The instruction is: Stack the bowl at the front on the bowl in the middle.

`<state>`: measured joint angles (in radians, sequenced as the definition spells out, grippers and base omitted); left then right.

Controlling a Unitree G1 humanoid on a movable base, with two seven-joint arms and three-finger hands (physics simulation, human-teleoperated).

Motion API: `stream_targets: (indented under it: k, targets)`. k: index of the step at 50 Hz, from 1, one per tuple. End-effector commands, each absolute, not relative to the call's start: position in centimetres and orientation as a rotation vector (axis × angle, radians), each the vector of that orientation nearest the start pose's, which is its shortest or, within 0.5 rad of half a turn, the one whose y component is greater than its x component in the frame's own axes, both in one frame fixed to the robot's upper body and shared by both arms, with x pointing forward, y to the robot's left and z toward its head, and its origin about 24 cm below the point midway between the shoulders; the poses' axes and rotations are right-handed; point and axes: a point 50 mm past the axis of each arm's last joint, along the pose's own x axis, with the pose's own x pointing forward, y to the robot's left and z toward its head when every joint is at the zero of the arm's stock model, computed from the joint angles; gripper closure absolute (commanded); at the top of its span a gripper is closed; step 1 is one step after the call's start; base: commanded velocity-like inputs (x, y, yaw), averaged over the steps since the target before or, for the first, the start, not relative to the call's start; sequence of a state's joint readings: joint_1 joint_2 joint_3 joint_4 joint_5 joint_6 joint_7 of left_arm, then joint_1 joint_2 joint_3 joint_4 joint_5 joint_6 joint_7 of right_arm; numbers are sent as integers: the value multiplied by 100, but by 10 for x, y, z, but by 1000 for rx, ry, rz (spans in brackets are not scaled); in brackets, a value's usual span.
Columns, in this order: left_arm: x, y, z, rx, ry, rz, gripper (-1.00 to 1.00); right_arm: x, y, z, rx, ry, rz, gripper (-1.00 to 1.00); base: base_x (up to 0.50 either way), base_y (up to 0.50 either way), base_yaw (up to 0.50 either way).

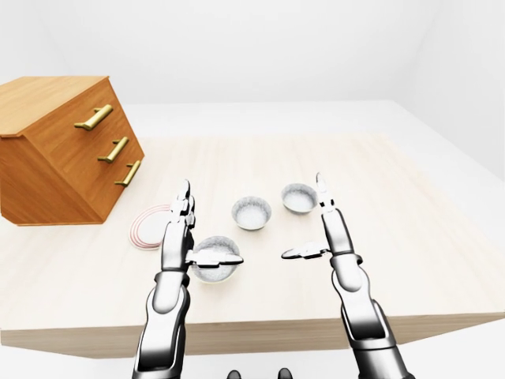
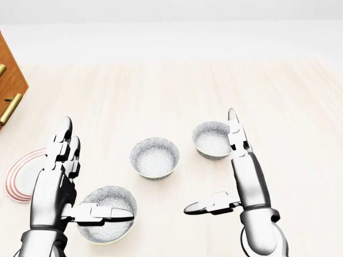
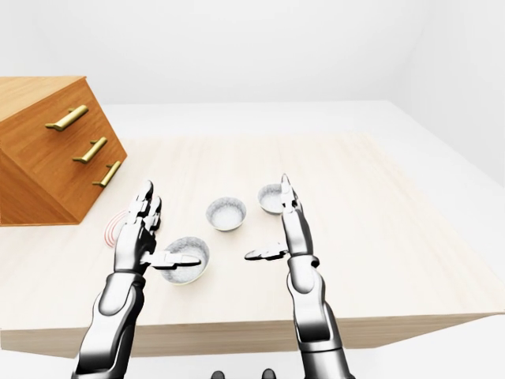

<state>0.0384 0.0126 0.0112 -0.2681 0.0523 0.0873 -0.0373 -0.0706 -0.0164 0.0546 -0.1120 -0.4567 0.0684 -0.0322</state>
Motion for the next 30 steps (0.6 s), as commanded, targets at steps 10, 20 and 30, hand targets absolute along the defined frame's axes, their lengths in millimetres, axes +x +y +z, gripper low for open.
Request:
stream_targets:
  k: [10,20,30]
  targets:
    - [243,154,85,75,-135,-8,-100,265,-135,73,-504,-133,-20,-100,31,0,0]
    - [241,153,84,79,-132,-12,-100,264,-134,69,-579,-139,-27,-100,12,0,0]
    - [239,154,88,77,-147,-11,-100,278,-117,24,-1005,-79,2,-100,0,0,0]
